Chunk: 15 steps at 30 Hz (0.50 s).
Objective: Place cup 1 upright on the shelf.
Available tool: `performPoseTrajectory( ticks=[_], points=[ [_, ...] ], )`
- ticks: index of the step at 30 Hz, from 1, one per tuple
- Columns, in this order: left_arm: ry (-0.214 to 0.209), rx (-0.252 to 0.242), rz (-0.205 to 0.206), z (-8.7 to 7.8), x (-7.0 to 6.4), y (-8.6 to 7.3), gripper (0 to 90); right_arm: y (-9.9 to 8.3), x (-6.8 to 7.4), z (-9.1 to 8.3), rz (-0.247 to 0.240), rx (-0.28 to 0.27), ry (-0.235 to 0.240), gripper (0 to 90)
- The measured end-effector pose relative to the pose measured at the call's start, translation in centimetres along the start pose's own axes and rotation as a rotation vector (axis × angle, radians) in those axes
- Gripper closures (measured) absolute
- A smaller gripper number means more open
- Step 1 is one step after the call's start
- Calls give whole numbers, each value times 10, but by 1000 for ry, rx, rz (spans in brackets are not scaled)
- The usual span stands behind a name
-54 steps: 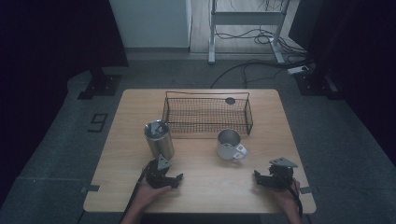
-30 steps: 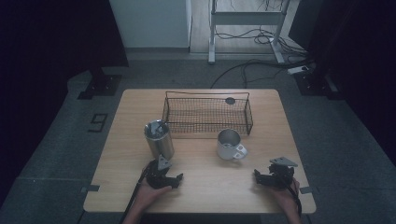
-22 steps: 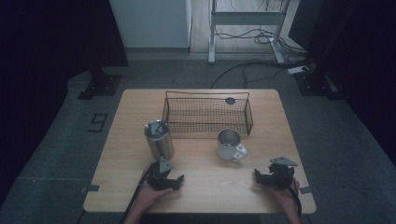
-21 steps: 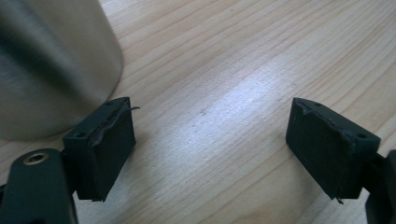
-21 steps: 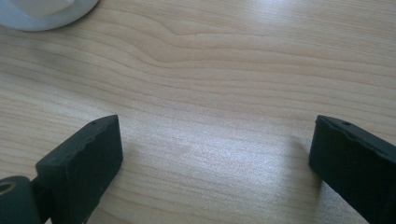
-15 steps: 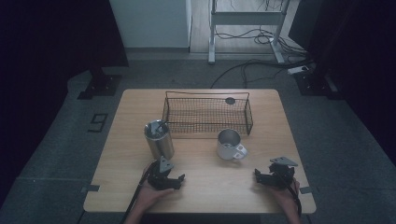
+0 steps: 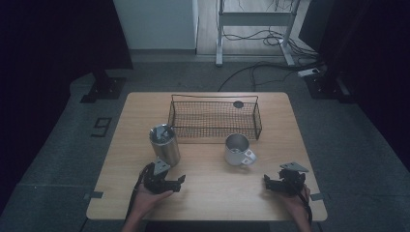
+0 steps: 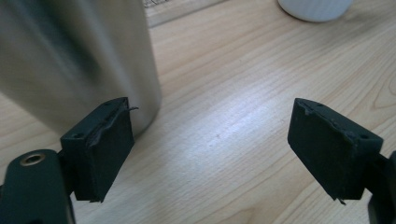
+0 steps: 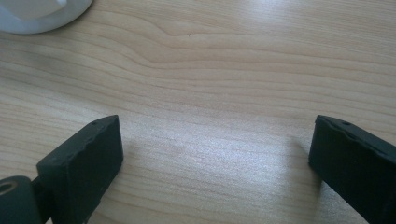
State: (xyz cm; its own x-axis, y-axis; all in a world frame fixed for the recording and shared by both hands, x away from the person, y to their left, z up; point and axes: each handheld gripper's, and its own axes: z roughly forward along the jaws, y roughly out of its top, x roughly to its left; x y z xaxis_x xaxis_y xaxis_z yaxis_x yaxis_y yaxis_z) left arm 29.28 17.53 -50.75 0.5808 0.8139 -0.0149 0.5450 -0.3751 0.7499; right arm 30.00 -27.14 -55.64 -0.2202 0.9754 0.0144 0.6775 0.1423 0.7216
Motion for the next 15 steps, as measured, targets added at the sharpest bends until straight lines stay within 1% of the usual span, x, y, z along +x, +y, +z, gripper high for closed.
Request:
performPoseTrajectory(
  ticks=[1, 4, 8, 12, 15],
  points=[
    [7, -10, -7, -4, 3, 1, 147, 0, 0, 0, 1, -2, -1, 27],
    [12, -20, -16, -8, 7, 2, 146, 0, 0, 0, 4, -2, -2, 27],
    [19, -37, -39, -18, 12, 5, 142, 0, -1, 0, 4, -2, -3, 27],
    [36, -51, -54, -28, 20, 8, 129, 0, -1, 0, 9, 0, -8, 27],
    [48, -61, -63, -32, 26, 8, 124, 0, -1, 0, 10, -2, -8, 27]
  ],
)
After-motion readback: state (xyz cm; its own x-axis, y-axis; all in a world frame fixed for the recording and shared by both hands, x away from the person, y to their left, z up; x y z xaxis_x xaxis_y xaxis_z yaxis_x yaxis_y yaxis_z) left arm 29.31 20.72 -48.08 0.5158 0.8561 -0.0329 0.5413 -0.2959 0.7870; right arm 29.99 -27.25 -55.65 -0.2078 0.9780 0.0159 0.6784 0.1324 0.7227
